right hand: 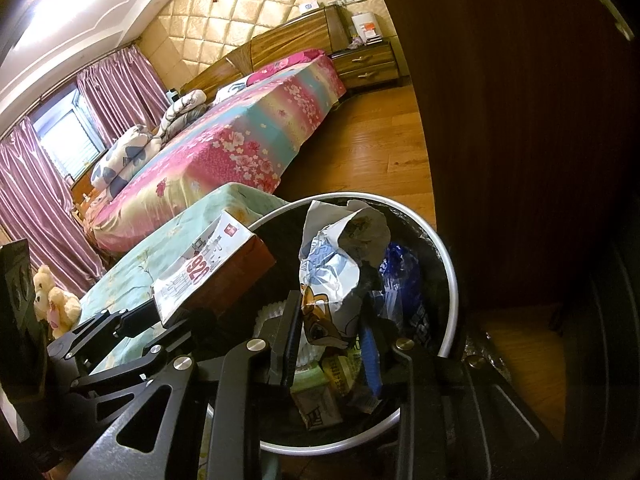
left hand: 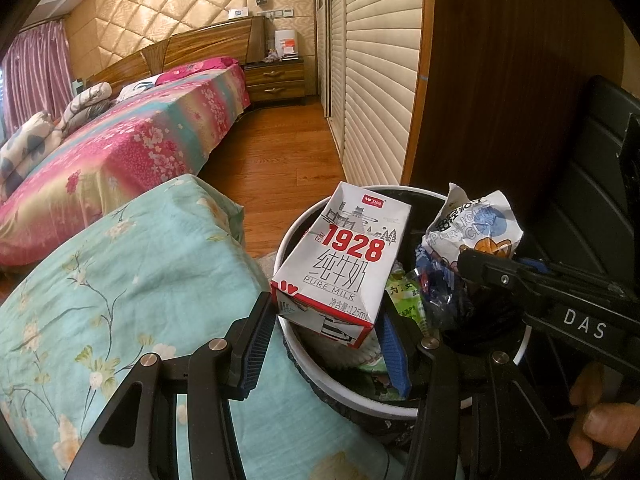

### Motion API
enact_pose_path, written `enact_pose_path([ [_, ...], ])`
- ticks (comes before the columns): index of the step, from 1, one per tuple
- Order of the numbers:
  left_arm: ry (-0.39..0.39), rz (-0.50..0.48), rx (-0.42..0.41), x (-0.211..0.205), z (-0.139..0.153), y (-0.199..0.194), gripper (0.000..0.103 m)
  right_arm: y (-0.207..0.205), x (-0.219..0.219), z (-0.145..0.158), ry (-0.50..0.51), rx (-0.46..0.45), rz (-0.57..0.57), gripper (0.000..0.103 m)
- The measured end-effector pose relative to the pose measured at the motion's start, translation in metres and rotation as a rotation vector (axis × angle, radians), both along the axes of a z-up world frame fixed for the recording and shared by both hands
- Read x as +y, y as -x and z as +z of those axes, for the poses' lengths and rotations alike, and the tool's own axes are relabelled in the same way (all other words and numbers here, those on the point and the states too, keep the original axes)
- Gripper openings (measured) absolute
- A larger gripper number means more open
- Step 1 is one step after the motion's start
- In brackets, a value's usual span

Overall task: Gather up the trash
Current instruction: 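Open both grippers over the bin to drop the carton and wrapper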

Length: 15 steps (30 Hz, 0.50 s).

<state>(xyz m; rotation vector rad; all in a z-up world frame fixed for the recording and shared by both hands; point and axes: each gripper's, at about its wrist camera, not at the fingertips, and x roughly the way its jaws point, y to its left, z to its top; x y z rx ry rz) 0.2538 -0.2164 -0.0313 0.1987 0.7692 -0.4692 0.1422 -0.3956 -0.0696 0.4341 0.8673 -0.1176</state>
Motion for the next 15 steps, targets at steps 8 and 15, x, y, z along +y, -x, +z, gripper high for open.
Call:
enact_pose_path([
  [8,0.01,0.012,0.01,0.004,0.003,0.001,0.053,-0.001,0.001,-0.002,-0.003,0.014,0.003,0.043],
  [15,0.031,0.024,-0.015,0.019,0.012,0.015,0.062,0.007,0.002,0.006,-0.009,-0.017,-0.017,0.065],
])
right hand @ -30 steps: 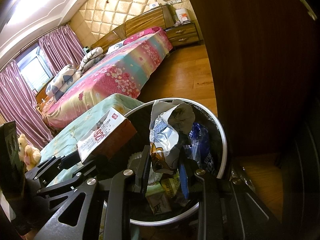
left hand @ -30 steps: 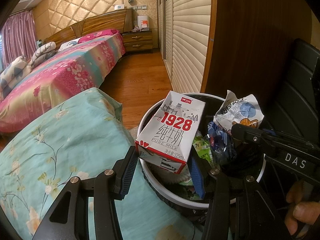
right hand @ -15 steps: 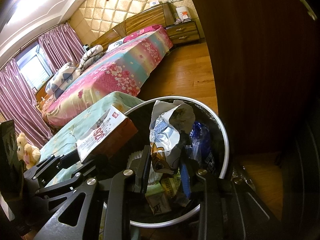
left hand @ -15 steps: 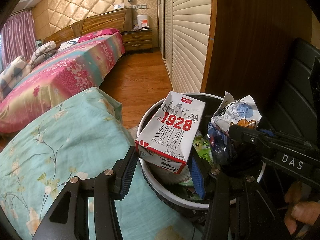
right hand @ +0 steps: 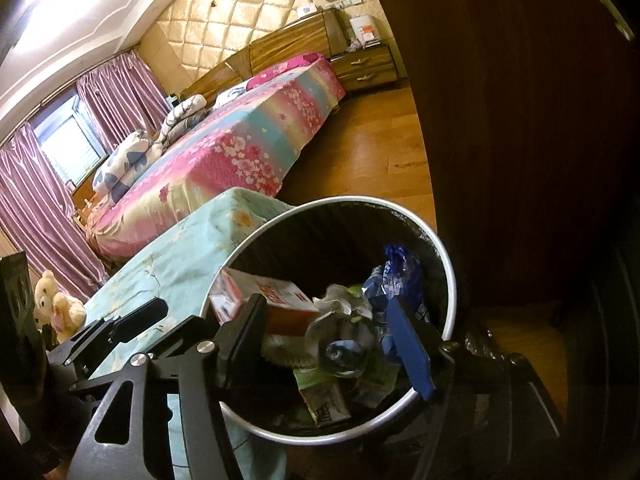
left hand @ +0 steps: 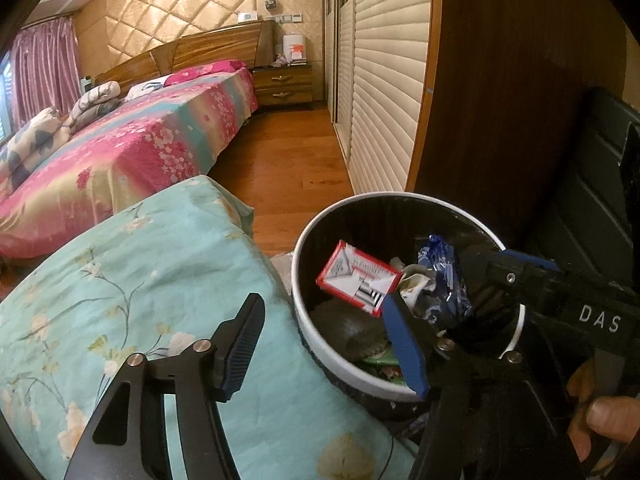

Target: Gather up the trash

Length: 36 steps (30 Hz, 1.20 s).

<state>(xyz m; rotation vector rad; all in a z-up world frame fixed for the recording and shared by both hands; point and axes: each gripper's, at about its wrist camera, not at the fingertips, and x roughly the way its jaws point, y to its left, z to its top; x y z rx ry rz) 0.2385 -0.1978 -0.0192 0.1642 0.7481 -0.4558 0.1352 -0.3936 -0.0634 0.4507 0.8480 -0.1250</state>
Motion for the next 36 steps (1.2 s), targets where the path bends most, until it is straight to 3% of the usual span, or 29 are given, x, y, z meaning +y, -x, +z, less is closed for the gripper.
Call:
enact_pose_path([
  [3,0.013,0.01,-0.01,0.009,0.004,0.008,0.065,0.006,0.002,0.005,0.001,-0.014,-0.008,0.069],
  [5,0.021,0.018,-0.016,0.017,0.006,0.015,0.068,0.012,0.005,0.01,0.011,-0.026,-0.012,0.077],
  [13,0.054,0.044,-0.047,0.048,0.014,0.054,0.073,0.039,0.022,0.024,0.013,-0.084,-0.043,0.087],
  [22,0.071,0.078,-0.065,0.079,0.012,0.091,0.075,0.067,0.052,0.029,-0.019,-0.16,-0.058,0.091],
  [36,0.091,0.125,-0.116,0.122,0.013,0.133,0.078,0.092,0.097,0.029,0.002,-0.194,-0.023,0.092],
])
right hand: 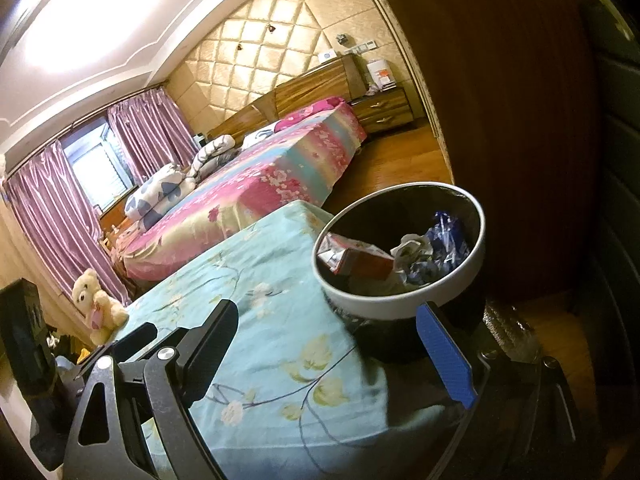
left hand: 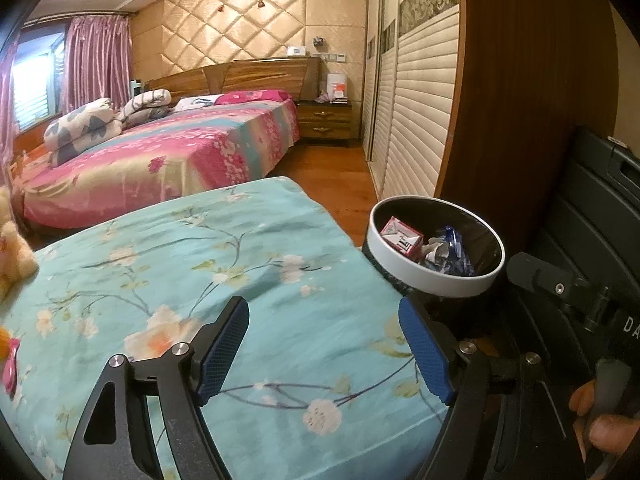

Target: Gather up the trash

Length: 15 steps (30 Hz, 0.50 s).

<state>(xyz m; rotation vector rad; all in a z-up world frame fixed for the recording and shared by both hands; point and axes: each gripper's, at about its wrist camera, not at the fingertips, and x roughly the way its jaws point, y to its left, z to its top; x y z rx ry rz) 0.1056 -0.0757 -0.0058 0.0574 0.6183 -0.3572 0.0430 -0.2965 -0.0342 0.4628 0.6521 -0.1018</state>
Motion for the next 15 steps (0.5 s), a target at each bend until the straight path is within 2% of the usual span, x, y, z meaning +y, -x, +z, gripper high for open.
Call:
enact_pose_path([
  [6,0.016,0.044,-0.025,0.02,0.001,0.014,0.085,0.011,0.019,0.009,0.042,-0.028,0.017,0.092],
  [9,0.024,0.058,-0.044,0.028,0.002,0.02,0.086,0.016,0.028,0.016,0.073,-0.056,0.018,0.097],
  [15,0.031,0.101,-0.132,0.044,0.012,0.038,0.088,0.023,0.046,0.041,0.173,-0.136,0.021,0.101],
])
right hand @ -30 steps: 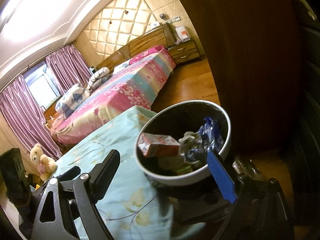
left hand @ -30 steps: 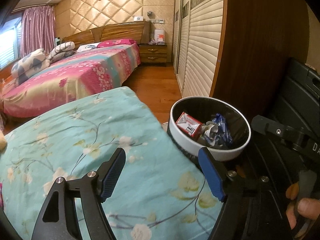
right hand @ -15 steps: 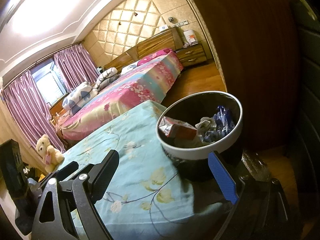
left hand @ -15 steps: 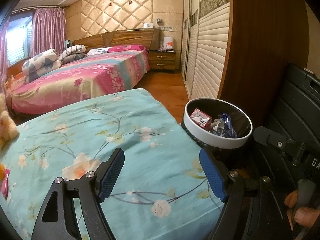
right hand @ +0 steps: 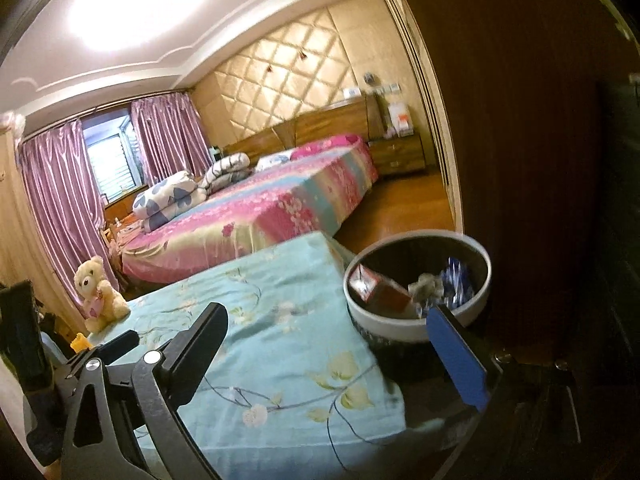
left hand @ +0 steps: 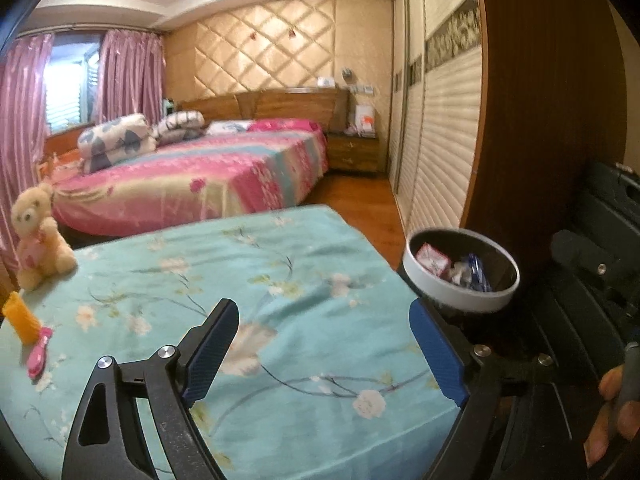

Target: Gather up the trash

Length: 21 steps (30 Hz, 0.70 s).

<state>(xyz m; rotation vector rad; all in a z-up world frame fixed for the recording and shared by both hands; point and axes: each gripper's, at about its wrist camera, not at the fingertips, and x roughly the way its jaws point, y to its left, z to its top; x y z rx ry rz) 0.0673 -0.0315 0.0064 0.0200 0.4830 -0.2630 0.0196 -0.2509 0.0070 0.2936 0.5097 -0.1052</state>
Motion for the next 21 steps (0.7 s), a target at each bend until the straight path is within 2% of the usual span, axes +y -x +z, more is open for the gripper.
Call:
enact_pose_path([
  [1,0.004,0.014,-0.021,0.003,0.003,0.004,0.093,0.002,0.003,0.006,0.02,-0.026,0.004,0.102],
  [2,0.007,0.03,-0.042,0.007,0.005,0.008,0.101,0.004,0.006,0.011,0.036,-0.046,0.003,0.103],
  [3,0.014,0.051,-0.072,0.01,0.008,0.012,0.102,0.006,0.008,0.015,0.053,-0.064,0.0,0.103],
  [9,0.004,0.099,-0.153,0.015,0.003,0.028,0.102,0.016,0.022,0.025,0.148,-0.156,-0.011,0.103],
  [15,-0.013,0.117,-0.167,0.013,-0.015,0.033,0.102,0.013,0.029,0.01,0.172,-0.146,-0.001,0.103],
  [21,-0.029,0.129,-0.174,0.014,-0.019,0.035,0.102,0.012,0.031,-0.005,0.167,-0.131,-0.005,0.103],
])
